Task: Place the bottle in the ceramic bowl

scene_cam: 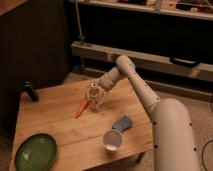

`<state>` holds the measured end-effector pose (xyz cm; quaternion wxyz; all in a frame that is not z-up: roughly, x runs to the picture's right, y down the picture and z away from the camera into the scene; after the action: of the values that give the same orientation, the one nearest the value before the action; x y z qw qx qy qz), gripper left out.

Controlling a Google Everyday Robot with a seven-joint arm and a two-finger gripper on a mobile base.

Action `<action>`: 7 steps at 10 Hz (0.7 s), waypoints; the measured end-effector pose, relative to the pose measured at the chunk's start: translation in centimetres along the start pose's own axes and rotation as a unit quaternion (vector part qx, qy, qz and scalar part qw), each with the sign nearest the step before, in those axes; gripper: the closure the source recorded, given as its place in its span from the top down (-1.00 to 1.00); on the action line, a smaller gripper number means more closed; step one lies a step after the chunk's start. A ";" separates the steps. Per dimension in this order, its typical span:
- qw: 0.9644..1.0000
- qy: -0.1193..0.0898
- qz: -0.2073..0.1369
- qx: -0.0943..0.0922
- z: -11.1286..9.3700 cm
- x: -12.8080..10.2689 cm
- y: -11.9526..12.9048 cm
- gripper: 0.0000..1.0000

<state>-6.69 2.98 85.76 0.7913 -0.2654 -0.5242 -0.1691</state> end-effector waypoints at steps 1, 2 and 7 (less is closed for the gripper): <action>1.000 -0.001 0.000 0.000 0.0 0.0 0.0 0.07; 1.000 -0.002 0.000 0.001 0.0 -0.1 -0.1 -0.19; 1.000 -0.004 0.000 0.001 -0.1 -0.3 -0.1 -1.00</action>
<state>-6.83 2.84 85.46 0.7893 -0.2654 -0.5278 -0.1674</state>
